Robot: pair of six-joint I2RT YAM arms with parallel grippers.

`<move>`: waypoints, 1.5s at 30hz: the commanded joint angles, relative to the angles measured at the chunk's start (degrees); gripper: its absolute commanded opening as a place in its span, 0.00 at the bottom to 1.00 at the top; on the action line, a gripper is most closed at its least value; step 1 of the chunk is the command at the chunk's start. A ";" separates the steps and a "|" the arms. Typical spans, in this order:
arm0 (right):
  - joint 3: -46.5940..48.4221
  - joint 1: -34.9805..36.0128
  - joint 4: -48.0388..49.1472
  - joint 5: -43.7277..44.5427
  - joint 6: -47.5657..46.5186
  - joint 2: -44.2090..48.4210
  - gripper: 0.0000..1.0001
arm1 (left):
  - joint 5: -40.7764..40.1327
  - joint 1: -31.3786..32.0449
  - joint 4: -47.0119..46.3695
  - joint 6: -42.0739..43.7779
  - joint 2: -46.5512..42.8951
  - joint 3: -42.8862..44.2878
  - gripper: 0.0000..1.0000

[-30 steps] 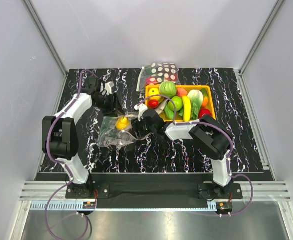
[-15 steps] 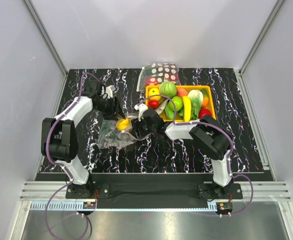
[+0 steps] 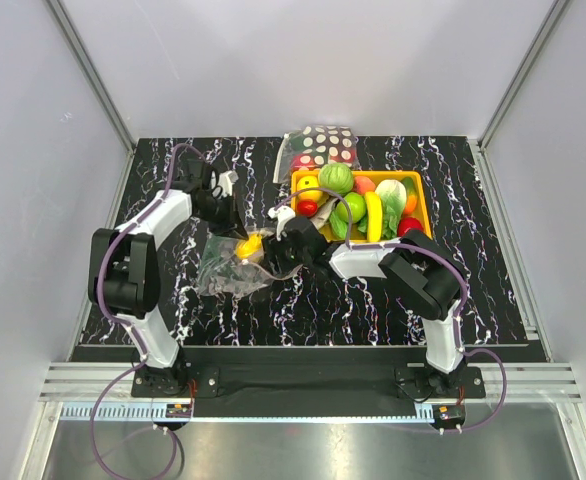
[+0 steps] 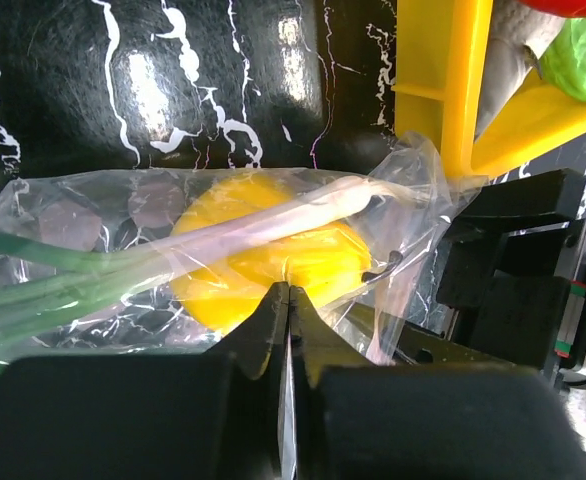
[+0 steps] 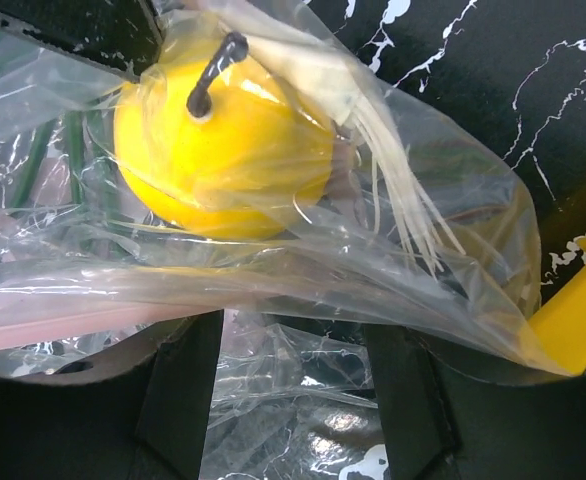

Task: Open the zip-top bag and remove the fake food
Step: Pick up the fake fruit from the zipper food storage bag.

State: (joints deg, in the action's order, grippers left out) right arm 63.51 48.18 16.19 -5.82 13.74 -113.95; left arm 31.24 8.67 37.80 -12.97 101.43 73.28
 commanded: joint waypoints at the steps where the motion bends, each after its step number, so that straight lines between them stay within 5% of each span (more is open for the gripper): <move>1: 2.41 -0.55 0.07 2.13 -0.73 2.15 0.64 | -2.40 0.30 -0.36 1.28 0.44 2.13 0.00; 17: 6.01 -1.77 0.08 1.78 -0.29 -0.74 0.67 | -11.73 2.32 1.75 1.19 8.09 6.62 0.00; 33: 7.69 -2.66 4.73 -3.40 2.96 -3.91 0.76 | -6.91 8.56 -1.94 -0.03 2.20 -6.47 0.00; 45: 5.84 -2.66 8.86 -2.00 1.12 0.39 0.81 | -0.49 10.41 0.60 2.68 1.93 -5.42 0.00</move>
State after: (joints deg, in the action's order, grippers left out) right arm 68.16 47.37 15.64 -15.18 16.23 -117.16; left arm 22.02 16.73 26.74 -11.51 104.40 68.90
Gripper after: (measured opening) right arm 0.808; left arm 0.005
